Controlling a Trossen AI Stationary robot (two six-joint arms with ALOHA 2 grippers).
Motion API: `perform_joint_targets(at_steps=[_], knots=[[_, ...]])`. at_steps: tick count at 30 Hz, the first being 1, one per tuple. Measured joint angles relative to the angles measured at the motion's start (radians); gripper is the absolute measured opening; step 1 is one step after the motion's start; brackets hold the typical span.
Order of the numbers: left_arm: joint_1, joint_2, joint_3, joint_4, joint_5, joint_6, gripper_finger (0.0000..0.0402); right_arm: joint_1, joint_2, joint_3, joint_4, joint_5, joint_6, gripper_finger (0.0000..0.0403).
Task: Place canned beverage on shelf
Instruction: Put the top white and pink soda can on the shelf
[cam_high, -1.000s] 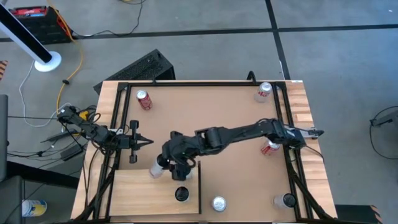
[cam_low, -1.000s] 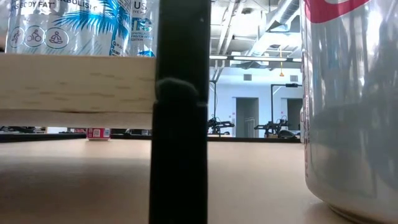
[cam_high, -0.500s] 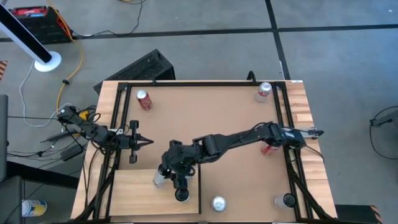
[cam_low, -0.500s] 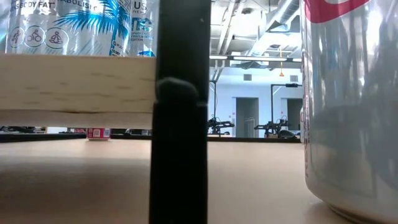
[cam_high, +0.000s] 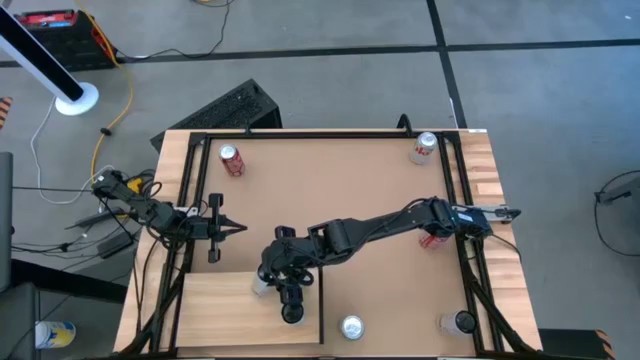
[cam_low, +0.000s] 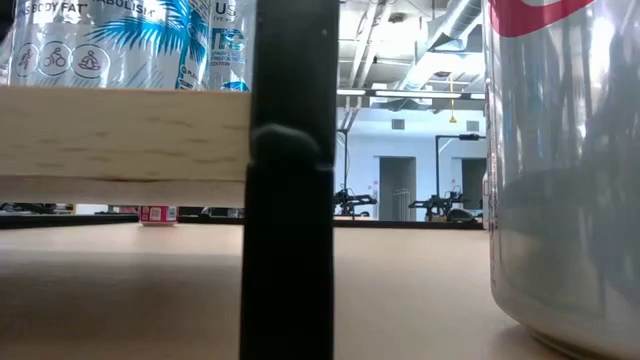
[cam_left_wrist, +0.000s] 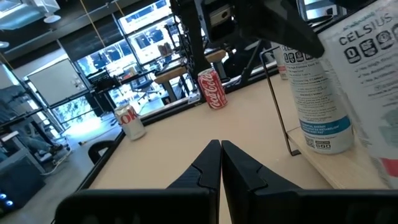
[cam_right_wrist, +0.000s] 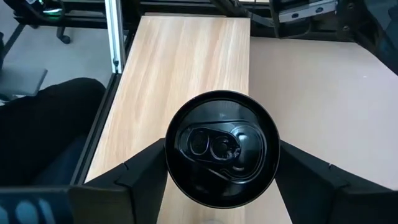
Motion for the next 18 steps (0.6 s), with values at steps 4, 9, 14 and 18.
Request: perform_joint_targets(at_steps=[4, 9, 14, 18], knots=[[0.0, 0.0, 0.0, -0.001, 0.0, 0.0, 0.0, 0.0, 0.0, 0.0, -0.003, 0.0, 0.0, 0.0305], [0.0, 0.0, 0.0, -0.001, 0.002, 0.0, 0.0, 0.0, 0.0, 0.0, 0.003, -0.001, 0.0, 0.0316], [0.0, 0.0, 0.0, -0.001, 0.002, 0.0, 0.0, 0.001, -0.003, 0.002, 0.004, -0.003, -0.007, 0.0319], [0.0, 0.0, 0.0, -0.001, 0.002, 0.0, 0.0, 0.0, -0.003, 0.002, 0.01, -0.003, -0.009, 0.032]])
